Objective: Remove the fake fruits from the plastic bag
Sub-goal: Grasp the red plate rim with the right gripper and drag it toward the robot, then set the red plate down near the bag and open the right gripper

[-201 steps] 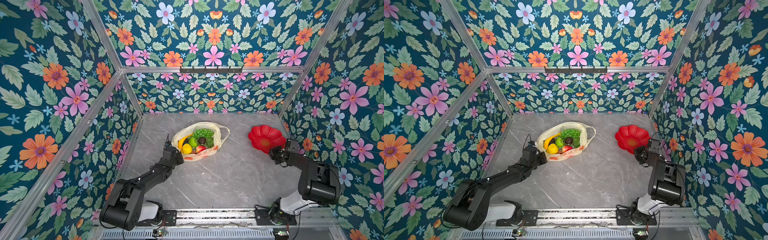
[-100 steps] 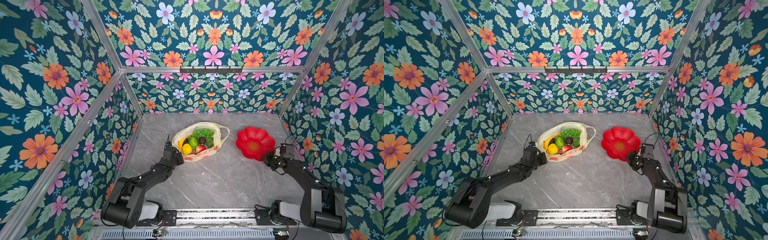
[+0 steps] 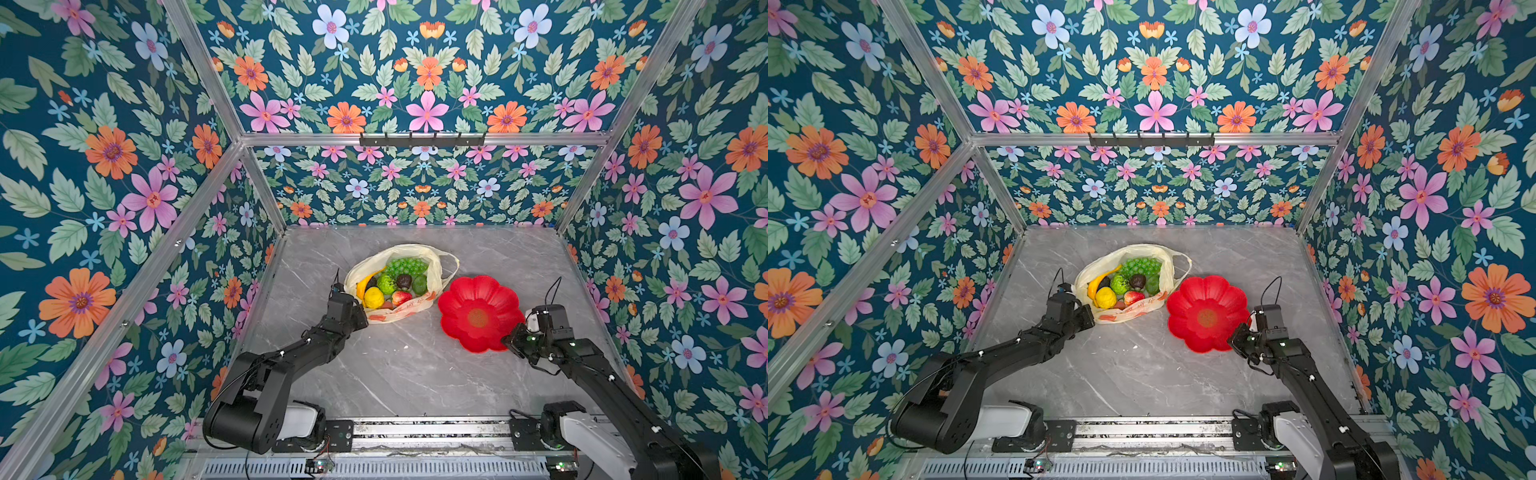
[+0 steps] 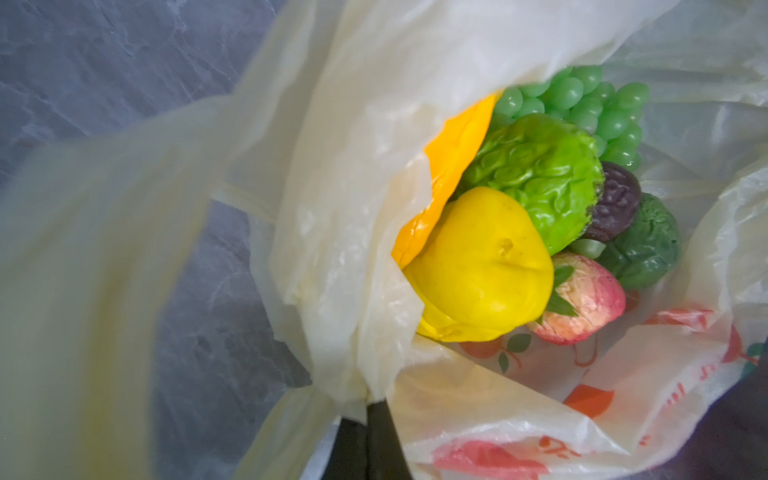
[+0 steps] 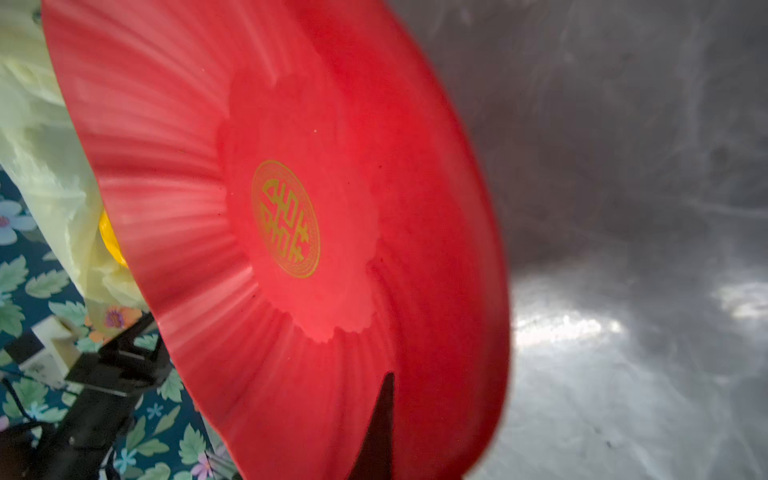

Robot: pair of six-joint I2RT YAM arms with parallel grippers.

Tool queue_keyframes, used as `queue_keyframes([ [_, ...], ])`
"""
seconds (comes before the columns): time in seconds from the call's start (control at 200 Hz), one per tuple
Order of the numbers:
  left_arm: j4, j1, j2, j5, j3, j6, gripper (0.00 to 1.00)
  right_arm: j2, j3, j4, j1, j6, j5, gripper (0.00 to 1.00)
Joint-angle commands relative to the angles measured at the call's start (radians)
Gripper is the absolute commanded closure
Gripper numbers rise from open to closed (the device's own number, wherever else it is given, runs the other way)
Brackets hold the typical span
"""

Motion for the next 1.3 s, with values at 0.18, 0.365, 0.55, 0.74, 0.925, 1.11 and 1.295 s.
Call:
queue_keyframes([
  [0.18, 0.023, 0.001, 0.005, -0.021, 0.001, 0.004, 1.00, -0.221, -0.075, -0.252, 0.066, 0.068, 0.033, 0.94],
  [0.365, 0.024, 0.000, 0.005, -0.021, 0.001, 0.005, 1.00, -0.293, -0.099, -0.362, 0.065, 0.063, 0.028, 0.94],
  [0.55, 0.028, 0.000, 0.012, -0.018, 0.004, 0.005, 1.00, -0.291, -0.100, -0.396, 0.067, 0.056, 0.028, 0.94],
  [0.74, 0.028, 0.001, 0.011, -0.018, 0.002, 0.004, 1.00, -0.264, -0.108, -0.384, 0.070, 0.057, 0.037, 0.92],
  [0.925, 0.034, 0.001, 0.019, -0.013, 0.004, 0.001, 1.00, -0.204, -0.081, -0.398, 0.083, 0.048, 0.076, 0.74],
  [1.11, 0.034, 0.000, 0.019, -0.013, 0.006, 0.000, 1.00, -0.208, -0.052, -0.423, 0.103, 0.073, 0.139, 0.57],
  [1.295, 0.034, 0.001, 0.021, -0.015, 0.004, 0.001, 1.00, -0.226, 0.006, -0.522, 0.149, 0.112, 0.263, 0.54],
])
